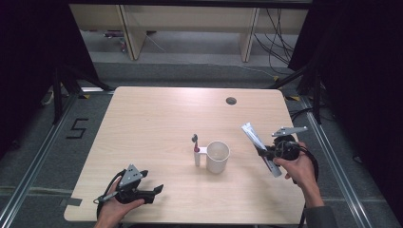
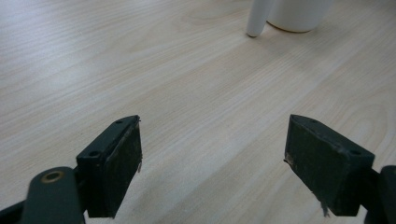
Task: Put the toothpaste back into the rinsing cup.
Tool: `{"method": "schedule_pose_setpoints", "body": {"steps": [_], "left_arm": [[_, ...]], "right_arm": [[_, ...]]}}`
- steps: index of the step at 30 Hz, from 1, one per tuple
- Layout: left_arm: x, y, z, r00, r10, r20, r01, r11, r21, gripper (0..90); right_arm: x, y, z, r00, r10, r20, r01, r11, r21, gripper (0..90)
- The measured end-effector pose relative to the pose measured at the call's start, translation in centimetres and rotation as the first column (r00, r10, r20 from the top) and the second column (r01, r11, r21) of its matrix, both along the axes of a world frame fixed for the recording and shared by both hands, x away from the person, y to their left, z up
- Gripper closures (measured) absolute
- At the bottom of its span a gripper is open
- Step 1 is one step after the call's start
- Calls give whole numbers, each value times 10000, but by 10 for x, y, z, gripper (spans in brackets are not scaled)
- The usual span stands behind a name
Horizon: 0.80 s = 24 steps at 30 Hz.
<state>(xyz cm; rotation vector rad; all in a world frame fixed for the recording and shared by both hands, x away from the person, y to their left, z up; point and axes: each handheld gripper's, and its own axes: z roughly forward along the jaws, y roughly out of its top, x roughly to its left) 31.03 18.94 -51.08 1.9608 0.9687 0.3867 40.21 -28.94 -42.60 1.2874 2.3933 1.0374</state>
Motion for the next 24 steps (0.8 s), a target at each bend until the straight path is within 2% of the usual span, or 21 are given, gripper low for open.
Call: {"method": "schedule_pose_setpoints", "body": {"steps": [1,2,3,4,5,7,9,10,11,12,13,14,15,17,18,19,21,22,23,24], "left_arm": [[0,0,0,10000,-10,-14,10,10000,10,184],[0,0,0,10000,-9,21,9,10000,20,184],[1,0,0,10000,-30,15,30,10000,1,184],[1,0,0,10000,2,-14,-2,10000,-6,184],[0,0,0,10000,12,-2,-12,10000,-21,184],[0,0,0,10000,-17,-10,17,10000,-17,184],[1,0,0,10000,-25,6,25,10000,-13,184],[1,0,0,10000,-2,1,2,10000,-1,184],[1,0,0,10000,5,-15,-5,10000,-27,184],[1,0,0,10000,-25,-19,25,10000,-5,184],[1,0,0,10000,-17,-27,17,10000,-6,184],[1,-1,0,10000,-6,-9,6,10000,-54,184],[1,0,0,10000,-47,-27,47,10000,52,184],[1,-1,0,10000,-34,-26,34,10000,-43,184],[1,1,1,9999,-139,-37,140,9998,158,184],[1,-1,0,10000,-56,-7,56,10000,6,184],[1,-1,0,10000,1,-20,-1,10000,-61,184],[1,-1,0,10000,9,-26,-9,10000,-51,184],[1,-1,0,10000,-28,-26,28,10000,-33,184],[1,-1,0,10000,-18,-20,18,10000,-40,184]], "right_arm": [[1,-1,1,9998,114,177,-112,9999,-73,763],[0,2,3,9998,-28,199,24,9998,186,763],[3,2,2,9984,233,525,-240,9996,124,763],[2,4,4,9993,115,354,-130,9990,430,764],[3,4,6,9996,207,194,-215,9989,406,764],[5,7,6,9986,87,516,-117,9982,596,764],[6,9,10,9980,245,590,-282,9976,626,764],[7,10,12,9966,229,797,-292,9965,786,764],[7,12,14,9976,70,690,-139,9948,1006,764],[7,14,16,9958,18,921,-115,9944,1055,764],[8,16,19,9941,211,1063,-335,9927,1162,764],[8,18,22,9921,73,1255,-224,9926,1193,764],[9,20,25,9913,234,1296,-402,9908,1288,764],[10,26,28,9908,115,1347,-342,9853,1671,764],[10,28,31,9881,215,1520,-443,9880,1481,764],[11,33,32,9865,201,1625,-486,9837,1733,764],[12,37,35,9841,239,1759,-559,9822,1794,764],[13,41,35,9823,271,1855,-644,9780,1983,764],[14,42,36,9743,355,2224,-770,9804,1811,764],[13,47,38,9793,344,1994,-769,9748,2095,764]]}}
